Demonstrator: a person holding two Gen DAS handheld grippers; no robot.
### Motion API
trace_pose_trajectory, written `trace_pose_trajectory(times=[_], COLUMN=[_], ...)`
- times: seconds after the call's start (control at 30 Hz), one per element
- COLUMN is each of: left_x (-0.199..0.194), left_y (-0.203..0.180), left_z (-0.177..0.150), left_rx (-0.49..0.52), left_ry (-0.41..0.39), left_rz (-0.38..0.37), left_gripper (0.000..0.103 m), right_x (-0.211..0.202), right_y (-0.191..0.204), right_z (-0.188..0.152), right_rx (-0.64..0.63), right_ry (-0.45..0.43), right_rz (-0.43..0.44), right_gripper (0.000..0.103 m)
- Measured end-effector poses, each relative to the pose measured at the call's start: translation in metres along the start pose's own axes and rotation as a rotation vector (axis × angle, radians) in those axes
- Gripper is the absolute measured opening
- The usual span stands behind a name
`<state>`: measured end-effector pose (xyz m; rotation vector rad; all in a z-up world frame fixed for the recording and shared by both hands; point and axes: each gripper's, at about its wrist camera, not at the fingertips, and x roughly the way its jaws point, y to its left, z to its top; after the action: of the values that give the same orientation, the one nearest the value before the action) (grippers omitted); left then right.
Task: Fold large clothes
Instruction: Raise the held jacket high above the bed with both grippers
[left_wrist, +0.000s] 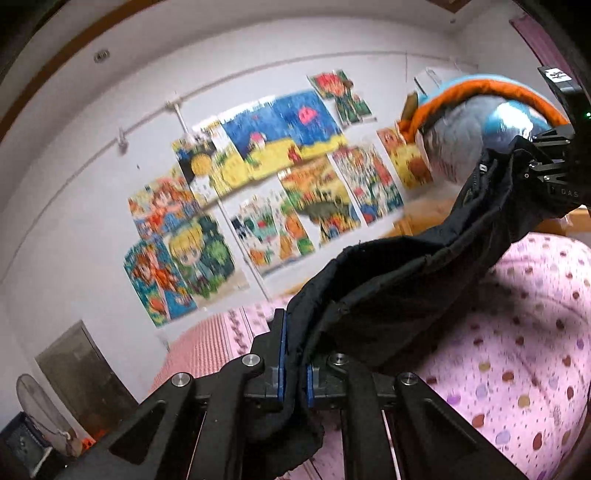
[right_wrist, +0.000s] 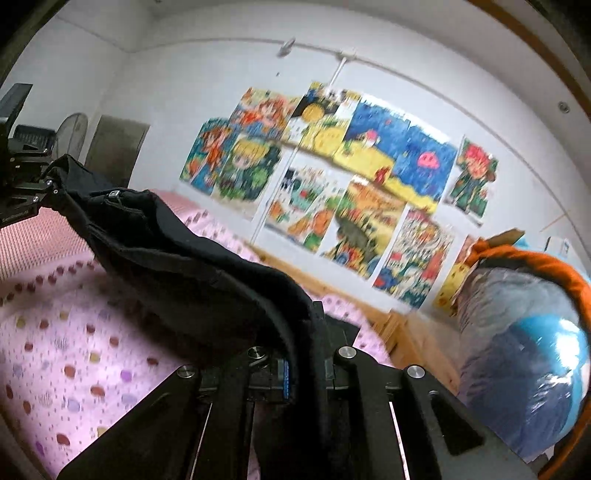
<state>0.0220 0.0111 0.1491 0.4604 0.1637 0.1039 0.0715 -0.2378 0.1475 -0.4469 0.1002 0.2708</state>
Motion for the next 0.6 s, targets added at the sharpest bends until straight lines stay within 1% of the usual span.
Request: trace_pose_trajectory(times=[0.1, 0.2, 0.33, 0.6], left_x=[-0.009, -0.010, 0.002, 0.056], left_y=[0.003, 0.010, 0.018, 0.035], left_z=[0.013, 0.025, 0.031, 0.034], left_rx=[-0.005, -0.043, -0.096, -0.173], left_ry=[-0.032, -0.034, 0.004, 0.108], left_rz=[0.041, 0.053, 0.050, 0.034], left_gripper=[0.008, 0.008, 0.008, 0.008], right_x=[-0.009, -0.014, -0.007, 0.042], right_y=[-0.004, -0.006, -0.005, -0.001], right_z=[0.012, 0.022, 0.029, 0.035], right_rx=[0.007, 0.003, 0.005, 0.000], right_ry=[-0.047, -0.074, -0.068, -0.011], right_rz=[-0.020, -0.035, -0.040, -0.036], right_gripper=[0.008, 0.008, 0.008, 0.008])
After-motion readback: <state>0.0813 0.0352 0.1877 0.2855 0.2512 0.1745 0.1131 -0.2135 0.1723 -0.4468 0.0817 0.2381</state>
